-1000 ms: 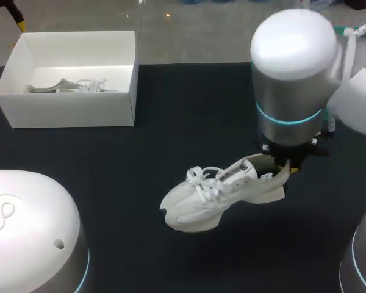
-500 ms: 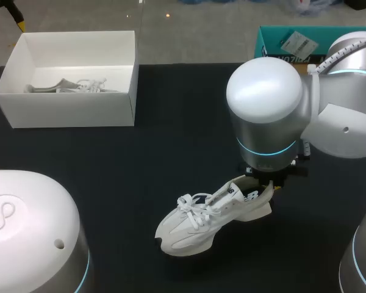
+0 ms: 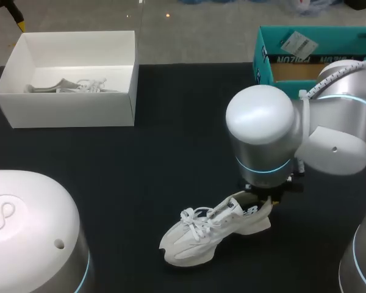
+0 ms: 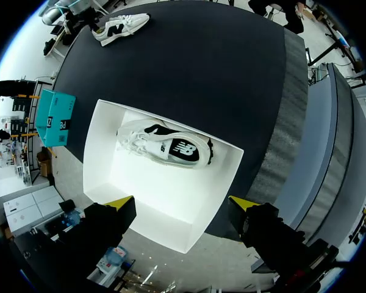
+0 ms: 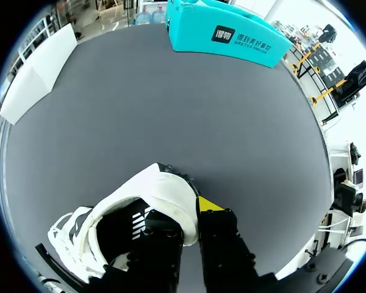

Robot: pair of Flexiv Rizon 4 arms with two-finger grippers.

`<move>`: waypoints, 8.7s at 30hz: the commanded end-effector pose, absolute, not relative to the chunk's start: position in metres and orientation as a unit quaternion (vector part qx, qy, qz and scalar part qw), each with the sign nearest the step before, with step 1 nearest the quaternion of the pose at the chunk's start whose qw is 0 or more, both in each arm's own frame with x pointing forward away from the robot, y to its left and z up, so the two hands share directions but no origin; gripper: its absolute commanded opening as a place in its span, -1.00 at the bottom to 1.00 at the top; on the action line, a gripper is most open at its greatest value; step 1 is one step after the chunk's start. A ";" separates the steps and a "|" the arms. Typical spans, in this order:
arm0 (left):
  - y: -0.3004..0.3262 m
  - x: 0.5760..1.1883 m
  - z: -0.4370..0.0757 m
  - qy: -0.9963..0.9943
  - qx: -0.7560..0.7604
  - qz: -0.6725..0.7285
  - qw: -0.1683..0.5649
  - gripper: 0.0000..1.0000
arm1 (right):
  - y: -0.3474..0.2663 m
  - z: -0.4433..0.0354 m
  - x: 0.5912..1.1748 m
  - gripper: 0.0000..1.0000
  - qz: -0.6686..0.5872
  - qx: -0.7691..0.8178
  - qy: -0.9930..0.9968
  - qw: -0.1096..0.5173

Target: Take the shoe out of the shoebox, open the shoe tongue, remove and reinsert the insole, then place the shoe into the shoebox

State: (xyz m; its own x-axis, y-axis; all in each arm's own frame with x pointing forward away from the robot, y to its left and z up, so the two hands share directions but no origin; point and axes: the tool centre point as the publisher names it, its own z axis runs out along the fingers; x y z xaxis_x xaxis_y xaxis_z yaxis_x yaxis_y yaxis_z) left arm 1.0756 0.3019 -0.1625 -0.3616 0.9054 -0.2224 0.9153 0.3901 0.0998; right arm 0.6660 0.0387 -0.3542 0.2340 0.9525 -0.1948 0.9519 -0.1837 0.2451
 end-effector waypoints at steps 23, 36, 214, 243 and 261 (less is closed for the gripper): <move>0.302 1.074 -0.163 0.825 0.551 -0.018 0.122 1.00 | 0.098 -0.338 0.673 1.00 -0.023 0.844 0.507 0.174; 0.302 1.074 -0.163 0.825 0.551 -0.018 0.122 1.00 | 0.084 -0.292 0.670 1.00 0.152 0.730 0.666 0.036; 0.302 1.074 -0.163 0.825 0.551 -0.018 0.122 1.00 | 0.077 -0.406 0.689 1.00 0.429 -0.123 0.885 -0.130; 0.302 1.074 -0.163 0.825 0.551 -0.018 0.122 1.00 | 0.093 -0.422 0.691 -1.00 0.420 -0.082 0.899 -0.092; 0.302 1.074 -0.163 0.825 0.551 -0.018 0.122 1.00 | 0.067 -0.386 0.664 -1.00 0.422 0.090 0.902 0.016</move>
State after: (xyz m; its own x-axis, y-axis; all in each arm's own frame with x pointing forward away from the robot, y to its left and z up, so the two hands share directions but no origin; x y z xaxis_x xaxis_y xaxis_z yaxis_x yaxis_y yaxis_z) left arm 1.0755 0.3020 -0.1625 -0.3616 0.9054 -0.2224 0.9153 0.3901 0.0999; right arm 0.6884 0.0740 -0.3969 -0.9887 0.0435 0.1437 0.1378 0.6433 0.7531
